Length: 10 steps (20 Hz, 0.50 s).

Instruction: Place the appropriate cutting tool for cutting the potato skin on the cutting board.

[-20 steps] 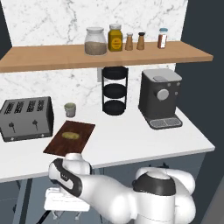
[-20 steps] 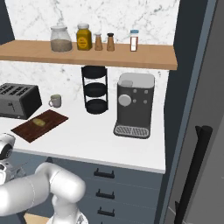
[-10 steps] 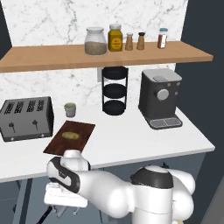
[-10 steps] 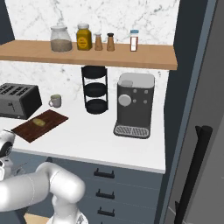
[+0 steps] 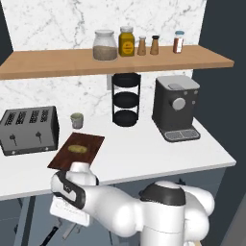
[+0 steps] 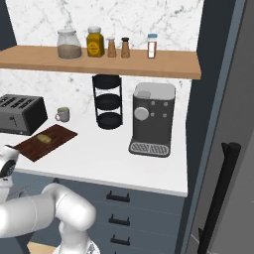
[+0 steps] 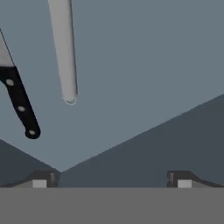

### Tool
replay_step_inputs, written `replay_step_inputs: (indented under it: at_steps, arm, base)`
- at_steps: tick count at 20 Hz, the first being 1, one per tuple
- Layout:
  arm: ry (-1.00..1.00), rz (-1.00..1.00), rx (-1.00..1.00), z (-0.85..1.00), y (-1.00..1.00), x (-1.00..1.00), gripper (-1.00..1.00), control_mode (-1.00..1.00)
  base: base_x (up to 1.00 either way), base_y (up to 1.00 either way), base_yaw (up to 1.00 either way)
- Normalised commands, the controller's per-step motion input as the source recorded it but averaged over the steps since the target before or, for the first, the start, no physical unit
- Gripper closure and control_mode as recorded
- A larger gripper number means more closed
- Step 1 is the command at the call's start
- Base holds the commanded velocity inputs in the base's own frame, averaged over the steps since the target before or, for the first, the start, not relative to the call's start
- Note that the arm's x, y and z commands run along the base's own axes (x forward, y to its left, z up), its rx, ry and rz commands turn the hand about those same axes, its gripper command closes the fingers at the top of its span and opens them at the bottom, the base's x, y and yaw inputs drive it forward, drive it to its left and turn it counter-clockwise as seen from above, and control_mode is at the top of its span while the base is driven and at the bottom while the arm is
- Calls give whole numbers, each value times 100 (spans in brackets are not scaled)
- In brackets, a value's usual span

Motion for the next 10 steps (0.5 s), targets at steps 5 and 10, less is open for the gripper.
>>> replay_step_inputs:
  at_steps: [5,10]
  arm:
    - [0,-11,-23,-23,2,0,-100,-100]
    - [2,-6,-20,-3,4,13,-100,-100]
  base:
    - [0,0,0]
    - [0,0,0]
